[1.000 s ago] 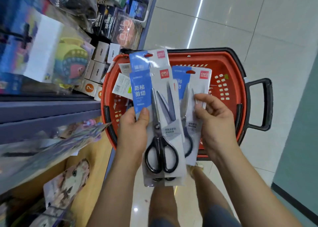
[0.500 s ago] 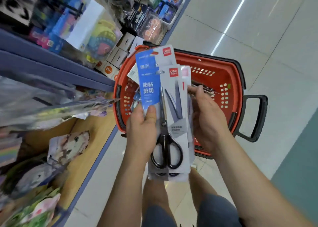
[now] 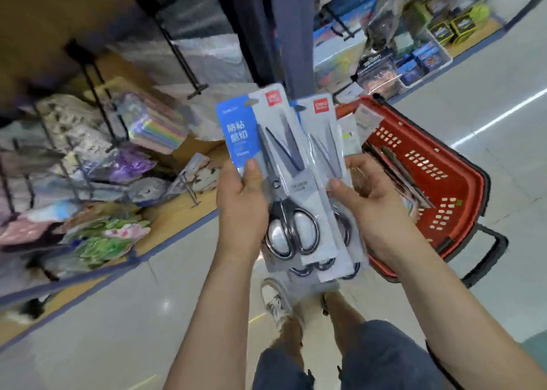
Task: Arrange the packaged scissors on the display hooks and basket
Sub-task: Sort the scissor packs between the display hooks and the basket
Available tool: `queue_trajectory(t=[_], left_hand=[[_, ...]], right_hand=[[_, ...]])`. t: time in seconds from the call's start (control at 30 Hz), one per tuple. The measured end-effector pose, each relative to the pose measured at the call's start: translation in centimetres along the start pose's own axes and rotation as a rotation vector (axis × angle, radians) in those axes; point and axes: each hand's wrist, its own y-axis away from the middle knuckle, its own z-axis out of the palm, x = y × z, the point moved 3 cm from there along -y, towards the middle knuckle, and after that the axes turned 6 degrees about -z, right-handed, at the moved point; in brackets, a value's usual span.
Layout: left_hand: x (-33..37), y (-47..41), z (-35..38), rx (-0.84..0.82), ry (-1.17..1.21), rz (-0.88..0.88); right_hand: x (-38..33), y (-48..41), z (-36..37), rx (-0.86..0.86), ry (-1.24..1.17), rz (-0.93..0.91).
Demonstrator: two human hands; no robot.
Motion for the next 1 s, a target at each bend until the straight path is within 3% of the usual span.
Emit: queue_trajectory(t=[0.13, 0.4, 0.6, 0.83, 1.0], left_hand=[[2.3, 0.7, -6.6, 0.029, 0.051, -0.006], [5.8, 5.9, -20.3, 0.267, 0.207, 0.078], [6.0, 8.8, -30.7, 0.4, 0.323, 0.158], [5.2, 10.0, -38.4, 0.542, 0.474, 0.171], [6.8, 9.5, -41.4, 0.535, 0.569, 0.173]], right_hand=[[-4.7, 1.9, 5.9, -0.187, 0.095, -0.078], [-11.2, 9.3, 19.3, -0.333, 0.247, -0.268], [-12.6, 14.9, 27.7, -0.494, 0.212, -0.357], [-13.2, 17.8, 34.3, -0.521, 0.278, -0.475], [-14.1, 17.6, 37.2, -0.584, 0.251, -0.526]])
